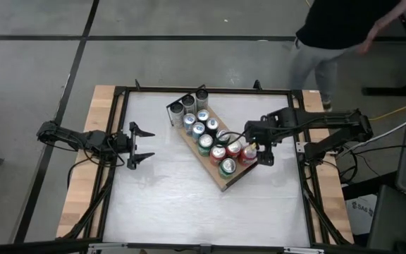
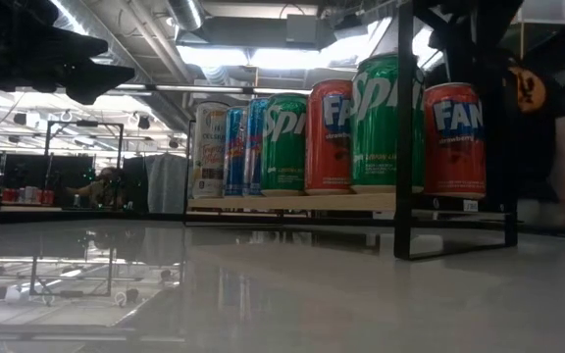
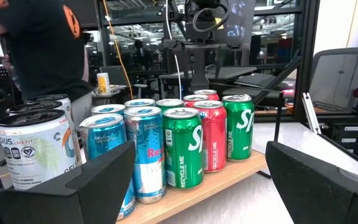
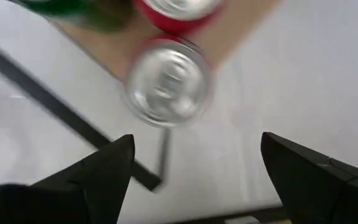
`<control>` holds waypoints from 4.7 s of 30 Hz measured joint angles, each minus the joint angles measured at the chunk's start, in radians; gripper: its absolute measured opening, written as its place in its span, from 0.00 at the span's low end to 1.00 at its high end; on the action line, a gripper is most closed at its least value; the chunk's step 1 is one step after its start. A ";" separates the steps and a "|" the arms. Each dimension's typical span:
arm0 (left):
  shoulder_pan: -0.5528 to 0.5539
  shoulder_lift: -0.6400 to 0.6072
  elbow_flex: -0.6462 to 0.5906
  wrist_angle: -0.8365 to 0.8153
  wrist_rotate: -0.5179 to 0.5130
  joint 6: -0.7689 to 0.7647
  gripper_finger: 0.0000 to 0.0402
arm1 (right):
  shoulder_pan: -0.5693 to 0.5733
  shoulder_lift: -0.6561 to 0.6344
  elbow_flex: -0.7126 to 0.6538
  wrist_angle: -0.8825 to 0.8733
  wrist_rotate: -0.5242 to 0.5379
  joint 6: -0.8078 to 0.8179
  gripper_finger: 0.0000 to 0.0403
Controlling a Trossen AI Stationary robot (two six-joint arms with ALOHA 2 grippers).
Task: Place canned beverage on shelf
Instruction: Put the red soda can on the shelf, then return to Home Position
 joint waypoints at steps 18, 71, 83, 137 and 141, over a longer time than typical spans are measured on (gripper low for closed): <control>0.000 0.000 0.000 0.000 0.000 -0.002 0.88 | -0.128 -0.030 -0.128 -0.020 0.175 -0.081 0.84; 0.216 0.000 0.000 -0.048 0.013 0.134 0.88 | -0.215 -0.446 -0.237 0.354 -0.087 -0.149 0.84; 0.216 0.000 0.000 -0.056 -0.048 0.129 0.88 | -0.216 -0.787 -0.564 0.598 -0.077 -0.174 0.84; 0.215 0.000 0.000 -0.053 -0.048 0.134 0.88 | -0.216 -1.437 -1.444 1.523 -0.122 -0.295 0.84; 0.215 0.000 0.000 -0.053 -0.048 0.134 0.88 | -0.216 -1.436 -1.444 1.511 -0.087 -0.300 0.84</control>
